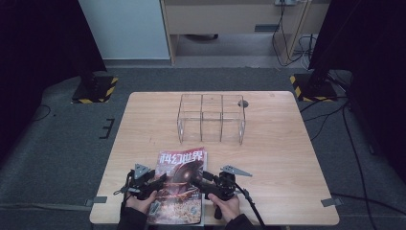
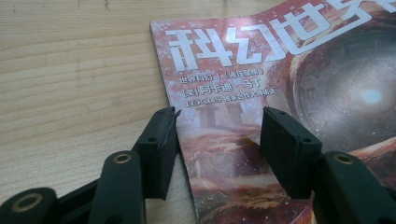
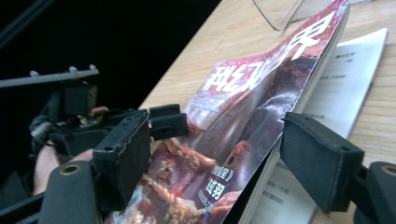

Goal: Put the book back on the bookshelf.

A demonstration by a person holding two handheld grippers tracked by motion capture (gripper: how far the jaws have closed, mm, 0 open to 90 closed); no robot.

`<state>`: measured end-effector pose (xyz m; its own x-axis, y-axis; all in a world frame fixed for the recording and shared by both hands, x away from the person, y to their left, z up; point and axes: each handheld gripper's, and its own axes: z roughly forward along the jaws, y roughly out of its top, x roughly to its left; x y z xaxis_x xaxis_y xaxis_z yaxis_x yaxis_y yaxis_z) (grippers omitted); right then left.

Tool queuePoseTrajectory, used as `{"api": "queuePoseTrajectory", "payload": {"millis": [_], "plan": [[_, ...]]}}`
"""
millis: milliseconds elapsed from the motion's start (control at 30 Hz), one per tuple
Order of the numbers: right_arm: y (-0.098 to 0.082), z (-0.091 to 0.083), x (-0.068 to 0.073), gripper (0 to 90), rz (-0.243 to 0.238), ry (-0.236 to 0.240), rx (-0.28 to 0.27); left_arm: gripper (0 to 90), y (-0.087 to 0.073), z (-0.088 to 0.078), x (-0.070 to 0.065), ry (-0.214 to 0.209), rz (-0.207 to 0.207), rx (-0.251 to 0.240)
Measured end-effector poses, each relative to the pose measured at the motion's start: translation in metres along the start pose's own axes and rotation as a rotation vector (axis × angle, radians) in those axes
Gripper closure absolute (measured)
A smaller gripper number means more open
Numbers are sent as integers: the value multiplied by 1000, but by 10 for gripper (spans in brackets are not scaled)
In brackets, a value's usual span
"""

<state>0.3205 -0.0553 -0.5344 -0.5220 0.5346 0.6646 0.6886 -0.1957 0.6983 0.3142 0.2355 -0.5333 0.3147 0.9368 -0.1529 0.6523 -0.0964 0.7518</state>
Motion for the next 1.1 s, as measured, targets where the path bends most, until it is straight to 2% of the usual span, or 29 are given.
{"api": "queuePoseTrajectory", "payload": {"millis": [333,433,567,800,1033,1100], "plan": [[6,4,-3,283,-5,4,15,452,0,0,0,-1,-4,0],[7,3,-5,270,-27,-40,41,453,0,0,0,-2,-9,0],[5,7,-10,259,-81,-126,96,454,0,0,0,-3,-11,0],[8,12,-15,228,-145,-201,103,456,0,0,1,-7,-11,0],[10,21,-18,225,-100,-180,138,455,0,0,1,-6,-10,0],[10,22,-17,226,-104,-185,137,456,0,0,1,-8,-12,0]]}}
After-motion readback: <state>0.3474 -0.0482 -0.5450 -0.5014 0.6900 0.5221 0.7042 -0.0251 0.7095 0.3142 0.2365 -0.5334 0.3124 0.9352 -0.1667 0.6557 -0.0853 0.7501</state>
